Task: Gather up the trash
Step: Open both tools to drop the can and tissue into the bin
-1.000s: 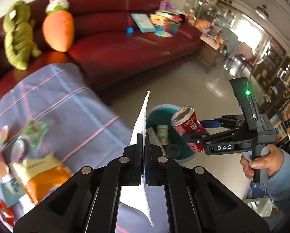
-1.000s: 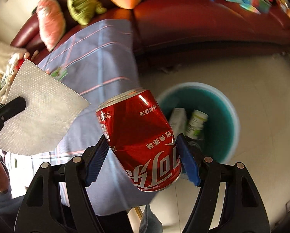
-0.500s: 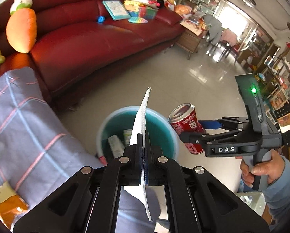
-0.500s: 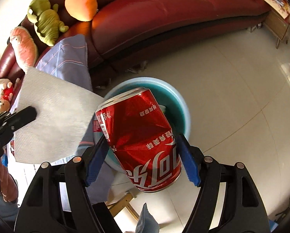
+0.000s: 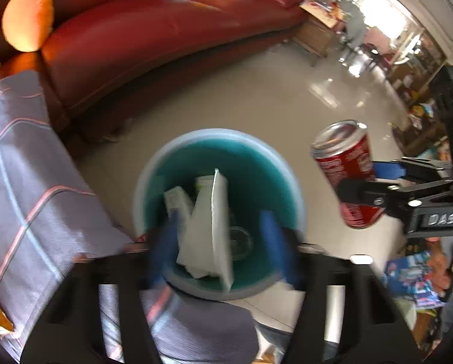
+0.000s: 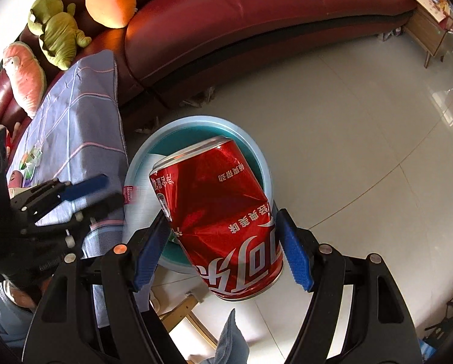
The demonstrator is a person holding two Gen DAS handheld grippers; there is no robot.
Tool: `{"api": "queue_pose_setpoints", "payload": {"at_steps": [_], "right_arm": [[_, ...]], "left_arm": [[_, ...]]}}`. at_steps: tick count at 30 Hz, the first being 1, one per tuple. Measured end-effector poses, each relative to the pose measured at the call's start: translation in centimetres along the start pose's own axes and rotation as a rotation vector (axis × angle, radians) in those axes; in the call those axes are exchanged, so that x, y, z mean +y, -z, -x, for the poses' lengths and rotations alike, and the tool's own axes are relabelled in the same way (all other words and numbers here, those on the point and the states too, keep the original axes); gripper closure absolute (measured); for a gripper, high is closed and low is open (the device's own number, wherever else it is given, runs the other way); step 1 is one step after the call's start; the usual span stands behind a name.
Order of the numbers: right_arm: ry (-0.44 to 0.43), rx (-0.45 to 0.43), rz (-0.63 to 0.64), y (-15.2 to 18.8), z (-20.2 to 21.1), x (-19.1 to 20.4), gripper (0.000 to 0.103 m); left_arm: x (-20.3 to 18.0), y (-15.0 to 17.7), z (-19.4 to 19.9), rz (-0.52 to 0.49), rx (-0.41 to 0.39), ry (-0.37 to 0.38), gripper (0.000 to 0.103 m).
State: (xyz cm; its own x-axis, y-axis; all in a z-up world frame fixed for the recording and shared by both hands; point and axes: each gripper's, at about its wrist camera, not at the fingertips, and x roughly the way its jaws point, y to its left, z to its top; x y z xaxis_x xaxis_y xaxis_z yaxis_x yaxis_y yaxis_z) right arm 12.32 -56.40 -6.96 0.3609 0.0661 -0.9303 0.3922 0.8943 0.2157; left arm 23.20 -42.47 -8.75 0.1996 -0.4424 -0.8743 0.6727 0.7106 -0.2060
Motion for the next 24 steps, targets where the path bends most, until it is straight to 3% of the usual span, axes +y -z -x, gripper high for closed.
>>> {"api": "queue_pose_setpoints", "payload": {"at_steps": [8, 18, 24], "right_arm": [[-0.014, 0.028, 0.021, -0.7, -1.7, 1.1, 0.035], [-0.026, 0.062, 0.051, -1.9, -3.4, 3.1, 0.034], [-0.025, 0.079, 0.048, -1.9, -3.9, 4.0, 0.028]], "left_arm": [[2.8, 2.4, 1.3, 0.029, -0.003, -0.044, 0.013], [4.4, 4.3, 2.9, 0.061, -0.012, -0.084, 0.01], [4.5, 4.9, 3.5, 0.061, -0.012, -0.091, 0.01]]}}
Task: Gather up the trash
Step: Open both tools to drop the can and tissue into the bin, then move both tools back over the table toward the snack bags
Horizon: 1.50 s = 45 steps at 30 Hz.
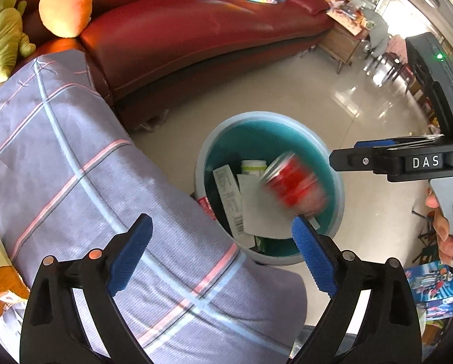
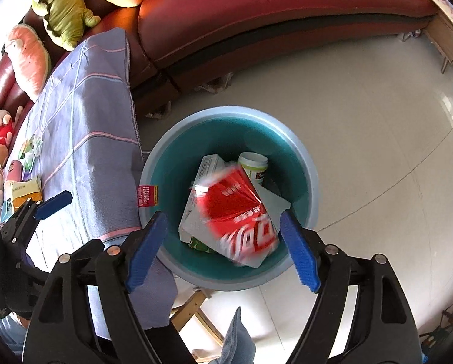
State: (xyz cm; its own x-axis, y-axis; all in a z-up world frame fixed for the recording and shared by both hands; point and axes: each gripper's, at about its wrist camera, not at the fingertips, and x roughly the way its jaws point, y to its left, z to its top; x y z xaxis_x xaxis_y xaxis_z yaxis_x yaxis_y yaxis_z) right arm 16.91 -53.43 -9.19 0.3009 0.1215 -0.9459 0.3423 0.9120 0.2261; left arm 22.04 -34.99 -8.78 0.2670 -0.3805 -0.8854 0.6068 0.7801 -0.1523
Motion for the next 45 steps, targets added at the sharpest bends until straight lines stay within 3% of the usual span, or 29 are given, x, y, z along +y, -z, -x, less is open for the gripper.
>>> {"api": "queue_pose_setpoints", "payload": {"at_steps": [6, 18, 24, 30, 45], "right_arm": [[0.007, 0.01, -0.015, 0.6, 0.0, 0.7, 0.019], [0.064, -0.016, 0.029, 3.2, 1.2, 4.1, 0.015], [0.042, -0.021, 0.034, 4.2, 1.5, 6.5, 0.011], [0.018, -0.005, 0.076, 5.0, 0.7, 11.2, 0.011], [-0.014, 0.026, 0.276, 5.8, -1.0, 25.8, 0.011]], "left_arm": [[1.4, 1.1, 1.1, 0.023, -0.007, -0.005, 0.01], [3.9, 3.7, 4.0, 0.067, -0.026, 0.001, 0.01], [5.7, 5.6, 5.8, 0.089, -0.05, -0.002, 0.009], [8.8, 8.0, 8.3, 0.153, -0.09, -0.009, 0.009], [19.4, 15.8, 15.9, 0.353, -0.188, -0.111, 0.009]]}}
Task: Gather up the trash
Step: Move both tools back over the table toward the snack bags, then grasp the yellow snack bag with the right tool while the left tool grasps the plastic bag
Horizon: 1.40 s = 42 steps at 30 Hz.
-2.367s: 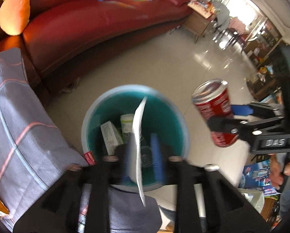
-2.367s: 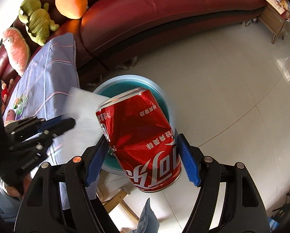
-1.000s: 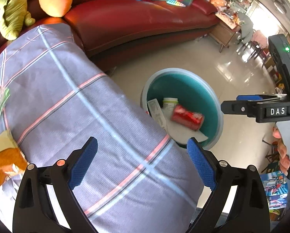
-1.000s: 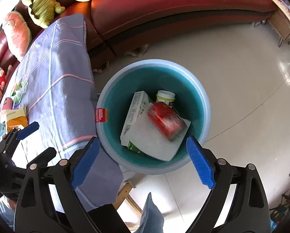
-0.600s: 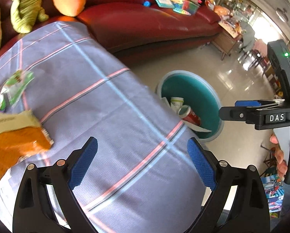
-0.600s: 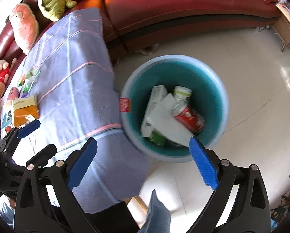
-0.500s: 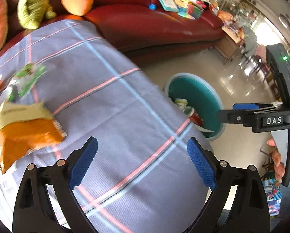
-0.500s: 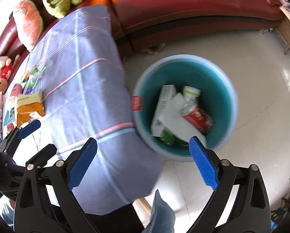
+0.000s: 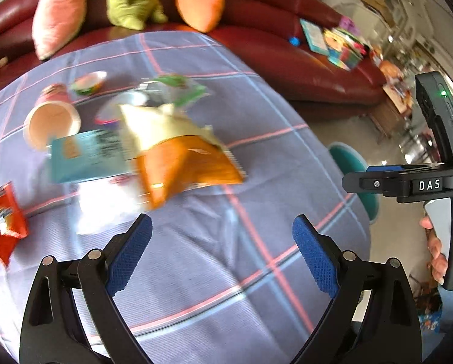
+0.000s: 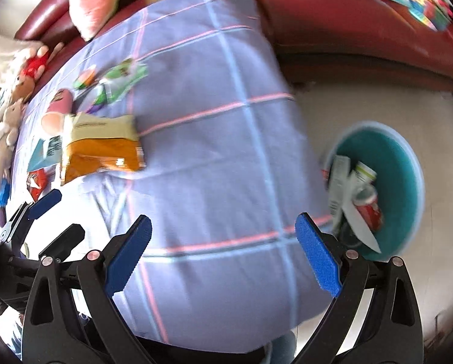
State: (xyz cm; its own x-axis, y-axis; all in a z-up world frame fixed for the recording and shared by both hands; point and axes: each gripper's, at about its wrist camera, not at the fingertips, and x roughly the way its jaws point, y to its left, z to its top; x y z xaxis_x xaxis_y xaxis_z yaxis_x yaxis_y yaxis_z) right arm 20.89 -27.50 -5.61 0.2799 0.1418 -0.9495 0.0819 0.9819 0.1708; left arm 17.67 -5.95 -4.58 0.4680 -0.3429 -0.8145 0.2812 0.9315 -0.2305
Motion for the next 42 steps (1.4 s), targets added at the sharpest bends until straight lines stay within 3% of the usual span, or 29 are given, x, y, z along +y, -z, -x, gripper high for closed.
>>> {"api": "queue_pose_setpoints", "payload": {"at_steps": [9, 16, 23, 30, 31, 37, 42], "right_arm": [[-0.018, 0.019, 0.119, -2.2, -1.3, 8.3, 0.011], [-0.026, 0.028, 0.172, -4.3, -2.9, 13.4, 0.011], [-0.032, 0.072, 0.221, -5.7, -5.9, 17.4, 0.011], [-0.058, 0.093, 0.232, -6.2, -8.1, 18.1, 0.013], [-0.066, 0.091, 0.231, -6.1, -8.2, 18.0, 0.023], [-0.07, 0.059, 0.231, -4.9, -7.1, 16.2, 0.04], [-0.084, 0.024, 0.204, -4.1, -5.6, 14.0, 0.043]], "left_arm": [[6.5, 1.1, 2.8, 0.065, -0.053, -0.086, 0.006], [10.9, 1.3, 2.4, 0.161, -0.034, -0.092, 0.006], [12.6, 1.4, 1.8, 0.195, -0.022, -0.076, 0.006], [13.2, 1.4, 1.0, 0.201, -0.003, -0.081, 0.006], [13.3, 1.5, 0.9, 0.204, -0.001, -0.082, 0.006], [12.6, 1.0, 0.5, 0.205, 0.007, -0.064, 0.006], [11.0, -0.3, -1.3, 0.199, 0.015, -0.074, 0.006]]}}
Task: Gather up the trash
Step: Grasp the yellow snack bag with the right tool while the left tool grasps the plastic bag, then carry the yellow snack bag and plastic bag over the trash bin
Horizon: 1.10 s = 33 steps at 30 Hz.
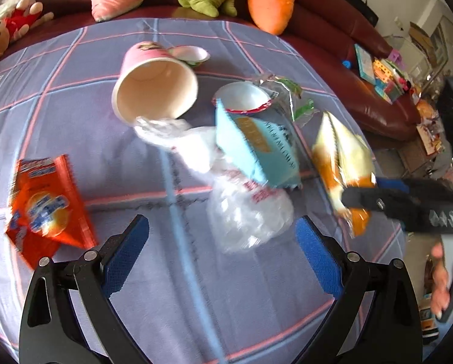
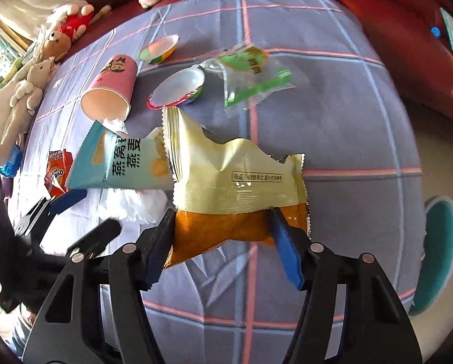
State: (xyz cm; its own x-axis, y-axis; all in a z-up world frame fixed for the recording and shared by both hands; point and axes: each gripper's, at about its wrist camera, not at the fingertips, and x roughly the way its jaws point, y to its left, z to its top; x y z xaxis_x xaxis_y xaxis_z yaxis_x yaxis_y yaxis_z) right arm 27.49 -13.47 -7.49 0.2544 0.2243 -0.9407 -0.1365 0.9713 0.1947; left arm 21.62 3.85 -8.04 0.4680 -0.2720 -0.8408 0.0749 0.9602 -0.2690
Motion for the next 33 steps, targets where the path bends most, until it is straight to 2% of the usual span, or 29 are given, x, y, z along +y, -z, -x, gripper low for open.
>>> {"api": "queue_pose_setpoints", "payload": {"at_steps": [5, 7, 9, 11, 14, 20, 25, 33], "right_arm": [[-0.003, -0.012, -0.031, 1.2, 1.2, -2.1, 0.047], [-0.003, -0.022, -0.049, 1.6, 1.7, -2.9, 0.049], [-0.006, -0.035, -0.064, 1.9, 2.2, -3.5, 0.052], [-0.01, -0.052, -0.075, 2.3, 2.7, -3.8, 0.054], [-0.021, -0.075, -0.093, 2.7, 3.2, -4.2, 0.055], [-0.047, -0.089, -0.084, 4.1, 4.0, -3.7, 0.057], [-0.065, -0.114, -0.068, 5.2, 5.2, -3.1, 0.059], [-0.053, -0.181, -0.088, 7.2, 8.3, -4.8, 0.059]], "left_arm": [[-1.4, -0.6, -2.4, 0.0, 0.022, -0.024, 0.007], [-1.5, -0.5, -2.5, 0.002, -0.006, -0.057, 0.024], [-1.4, -0.3, -2.2, -0.007, -0.01, -0.065, 0.06], [-1.0, -0.1, -1.7, 0.0, -0.005, -0.047, 0.064], [-0.7, 1.1, -0.4, -0.02, -0.012, -0.079, 0.066], [-0.6, 3.8, 3.3, -0.018, -0.033, -0.047, 0.066], [-2.9, 5.3, 5.6, -0.071, -0.061, -0.002, 0.066], [-7.4, 5.1, 7.1, -0.156, -0.101, 0.026, 0.066]]}}
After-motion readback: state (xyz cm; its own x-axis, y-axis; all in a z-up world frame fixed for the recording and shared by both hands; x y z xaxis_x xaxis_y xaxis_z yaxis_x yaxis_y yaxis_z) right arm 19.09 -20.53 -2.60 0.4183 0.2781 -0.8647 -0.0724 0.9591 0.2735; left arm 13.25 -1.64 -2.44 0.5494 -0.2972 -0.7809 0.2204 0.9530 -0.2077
